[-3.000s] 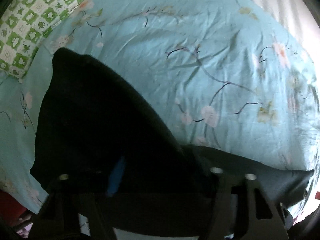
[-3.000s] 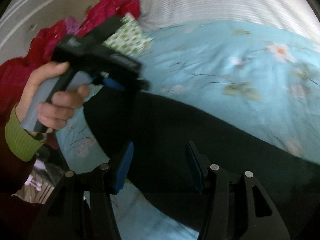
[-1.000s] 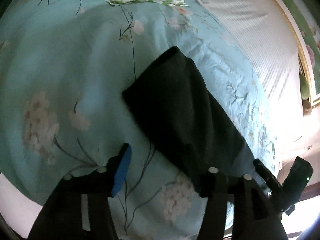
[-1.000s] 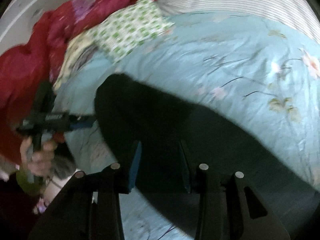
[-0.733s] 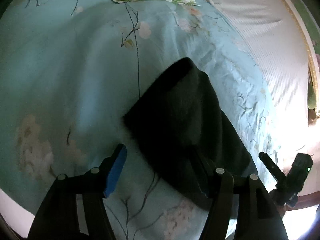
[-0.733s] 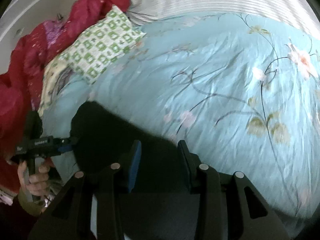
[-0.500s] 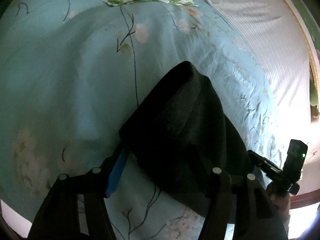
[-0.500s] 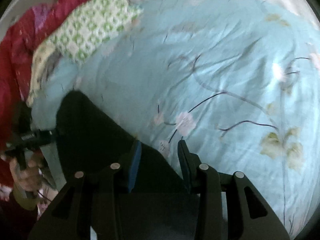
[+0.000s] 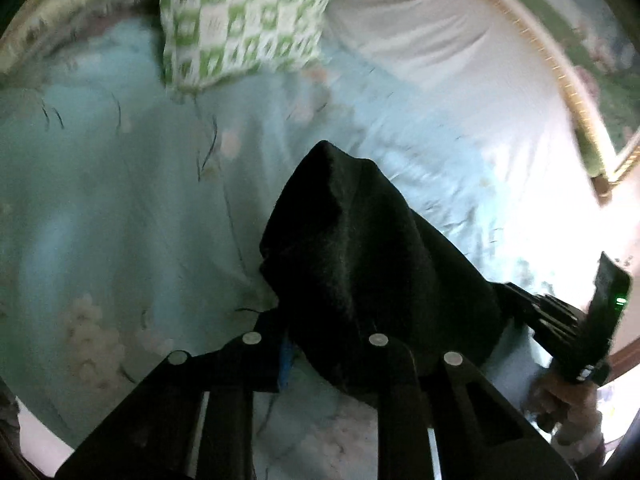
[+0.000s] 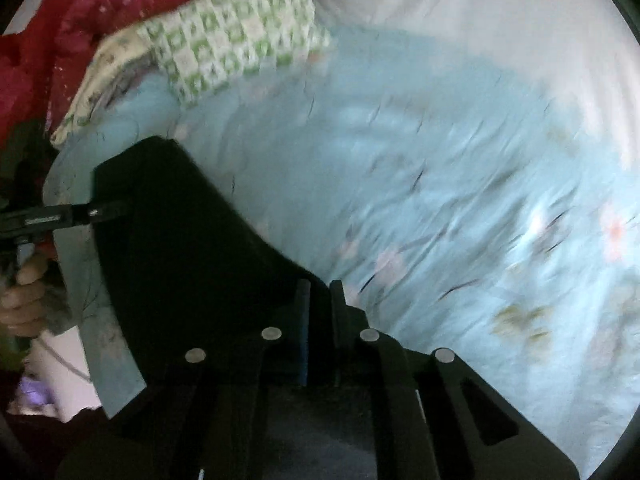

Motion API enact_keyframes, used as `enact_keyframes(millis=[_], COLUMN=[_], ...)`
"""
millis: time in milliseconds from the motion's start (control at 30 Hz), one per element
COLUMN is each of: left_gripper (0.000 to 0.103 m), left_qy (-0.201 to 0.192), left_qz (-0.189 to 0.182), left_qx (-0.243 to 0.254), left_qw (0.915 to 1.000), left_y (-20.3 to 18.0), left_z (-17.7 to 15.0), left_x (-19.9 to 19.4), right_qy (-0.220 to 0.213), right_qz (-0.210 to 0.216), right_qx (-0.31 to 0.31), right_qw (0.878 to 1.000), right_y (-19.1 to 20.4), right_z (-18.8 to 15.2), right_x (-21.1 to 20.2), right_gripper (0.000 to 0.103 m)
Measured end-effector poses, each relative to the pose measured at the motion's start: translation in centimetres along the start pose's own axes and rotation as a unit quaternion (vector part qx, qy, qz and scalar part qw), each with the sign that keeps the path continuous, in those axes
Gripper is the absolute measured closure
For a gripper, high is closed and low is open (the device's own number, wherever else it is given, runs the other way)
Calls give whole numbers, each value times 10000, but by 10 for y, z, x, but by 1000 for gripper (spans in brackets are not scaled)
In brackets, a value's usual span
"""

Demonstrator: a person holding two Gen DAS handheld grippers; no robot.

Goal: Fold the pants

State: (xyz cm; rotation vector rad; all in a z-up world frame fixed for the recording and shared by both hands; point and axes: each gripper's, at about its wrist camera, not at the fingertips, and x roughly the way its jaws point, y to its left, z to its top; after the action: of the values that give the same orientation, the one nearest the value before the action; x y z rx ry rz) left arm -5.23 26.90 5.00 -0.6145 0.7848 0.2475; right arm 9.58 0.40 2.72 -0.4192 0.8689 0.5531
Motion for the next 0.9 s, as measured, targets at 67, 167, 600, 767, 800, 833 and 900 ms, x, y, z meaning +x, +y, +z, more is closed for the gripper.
enact_keyframes(millis=[67, 167, 600, 767, 800, 833, 900], left_gripper=[85, 85, 81, 71, 70, 70, 70], left_qy=[-116, -144, 291, 238, 220, 148, -45], left_qz=[-40, 201, 1328, 1402, 1399, 1405, 1433], left_qx=[132, 375, 1131, 1188, 1146, 1085, 1010], left_qw=[9998, 9990, 9842, 9827, 9833, 9840, 9845], left_y=[-4, -6, 0, -2, -2, -1, 0], left_z=[1, 1, -15, -13, -12, -11, -8], left_x=[-11, -7, 62, 41, 36, 27, 8], right_qy=[-198, -234, 144, 17, -15, -78, -247], right_qz=[-240, -350, -646, -638, -684, -672, -522], right_qx=[-103, -149, 143, 542, 622, 723, 982], right_qw=[9995, 9990, 9977, 9965, 9957, 9951, 9935], right_y=[4, 8, 4, -6, -8, -12, -21], right_z=[3, 4, -9, -12, -13, -16, -23], right_x=[-7, 2, 68, 53, 45, 36, 16], right_gripper=[94, 94, 94, 85, 84, 82, 76])
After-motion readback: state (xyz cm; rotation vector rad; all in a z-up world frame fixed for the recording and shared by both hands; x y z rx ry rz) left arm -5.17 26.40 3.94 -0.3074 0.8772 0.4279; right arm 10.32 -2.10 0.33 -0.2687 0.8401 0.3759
